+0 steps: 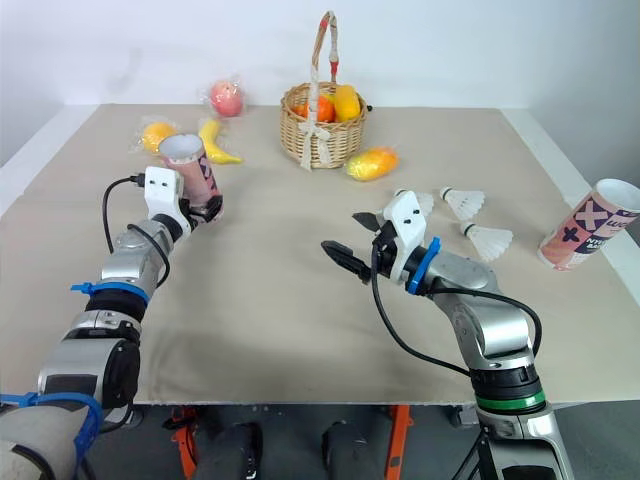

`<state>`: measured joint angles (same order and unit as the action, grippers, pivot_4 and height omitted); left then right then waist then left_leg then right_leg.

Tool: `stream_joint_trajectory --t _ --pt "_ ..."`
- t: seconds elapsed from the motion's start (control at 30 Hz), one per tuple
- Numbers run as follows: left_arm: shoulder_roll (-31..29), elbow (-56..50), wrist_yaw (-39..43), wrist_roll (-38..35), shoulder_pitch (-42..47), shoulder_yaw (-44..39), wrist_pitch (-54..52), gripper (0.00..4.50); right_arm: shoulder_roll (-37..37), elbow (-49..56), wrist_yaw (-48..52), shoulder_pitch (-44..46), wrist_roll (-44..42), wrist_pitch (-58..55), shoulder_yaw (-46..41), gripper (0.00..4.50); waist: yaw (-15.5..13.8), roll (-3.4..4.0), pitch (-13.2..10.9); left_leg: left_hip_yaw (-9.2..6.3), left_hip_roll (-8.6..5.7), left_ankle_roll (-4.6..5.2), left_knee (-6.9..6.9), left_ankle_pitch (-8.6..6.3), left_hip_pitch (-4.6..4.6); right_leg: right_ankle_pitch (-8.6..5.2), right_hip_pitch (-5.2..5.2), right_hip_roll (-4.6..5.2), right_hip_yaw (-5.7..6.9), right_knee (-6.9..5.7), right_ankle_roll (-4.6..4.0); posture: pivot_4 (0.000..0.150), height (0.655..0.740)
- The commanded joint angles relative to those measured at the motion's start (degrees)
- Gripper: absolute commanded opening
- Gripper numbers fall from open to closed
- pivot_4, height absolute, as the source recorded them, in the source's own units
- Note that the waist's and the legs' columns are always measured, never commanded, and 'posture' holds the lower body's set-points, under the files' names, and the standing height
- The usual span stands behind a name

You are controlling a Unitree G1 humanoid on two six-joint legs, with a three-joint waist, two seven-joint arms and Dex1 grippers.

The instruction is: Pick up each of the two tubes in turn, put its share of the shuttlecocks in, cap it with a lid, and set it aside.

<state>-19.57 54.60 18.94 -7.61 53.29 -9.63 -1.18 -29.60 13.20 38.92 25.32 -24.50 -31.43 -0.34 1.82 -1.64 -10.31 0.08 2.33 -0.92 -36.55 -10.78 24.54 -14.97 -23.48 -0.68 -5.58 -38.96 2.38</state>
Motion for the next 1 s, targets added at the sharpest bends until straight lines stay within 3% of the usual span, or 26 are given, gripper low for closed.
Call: stream_joint_trajectory --t 0.03,0.13,0.3,0.6,0.87,1.0 --pt "-0.4 3.2 -0.2 0.3 2.9 -0.7 3.2 4.5 -0.7 3.2 -0.4 0.2 -0.8 0.0 -2.1 4.43 0.0 0.0 0.0 0.0 0.0 0.0 0.0 0.0 0.01 0.0 0.0 0.0 0.01 0.0 0.0 0.15 0.74" --pt "-0.3 6.1 -0.5 0.3 4.1 -0.8 4.9 4.5 -0.9 3.6 -0.6 -0.2 -0.9 -0.2 -2.3 4.43 0.0 0.0 0.0 0.0 0.0 0.0 0.0 0.0 0.01 0.0 -0.01 0.0 0.01 0.0 0.0 0.15 0.74" --pt "-0.3 8.4 -0.5 -0.1 5.1 -1.2 5.9 2.94 -1.3 4.2 -0.7 -0.5 -0.9 -0.8 -2.6 4.5 0.0 0.0 0.0 -0.03 -0.01 0.0 0.0 0.0 0.02 0.0 0.0 0.0 0.04 0.0 0.0 0.15 0.74" --pt "-2.4 -0.1 4.4 0.1 2.3 0.5 4.8 2.94 -3.9 6.3 0.3 -2.5 -2.1 -2.5 -4.7 4.5 0.0 0.0 0.0 -0.04 -0.02 0.0 0.0 0.0 0.05 0.01 -0.01 0.01 0.05 0.0 -0.01 0.15 0.74" --pt "-4.2 -31.4 32.2 -7.9 -6.2 9.6 -8.8 2.94 -15.8 14.1 5.8 -12.4 -8.7 -7.7 -17.0 4.5 -0.5 0.0 0.0 -0.12 -0.27 -0.01 0.01 -0.01 0.17 0.05 -0.03 0.29 0.14 0.01 -0.14 0.15 0.74" --pt "-4.6 -42.0 40.6 -12.5 -10.2 13.2 -15.0 2.94 -20.8 14.0 7.1 -17.5 -8.8 -9.5 -21.8 4.5 -0.5 0.01 0.0 -0.1 -0.38 0.01 -0.01 -0.02 0.11 0.0 0.03 0.4 0.11 0.01 -0.06 0.15 0.74"
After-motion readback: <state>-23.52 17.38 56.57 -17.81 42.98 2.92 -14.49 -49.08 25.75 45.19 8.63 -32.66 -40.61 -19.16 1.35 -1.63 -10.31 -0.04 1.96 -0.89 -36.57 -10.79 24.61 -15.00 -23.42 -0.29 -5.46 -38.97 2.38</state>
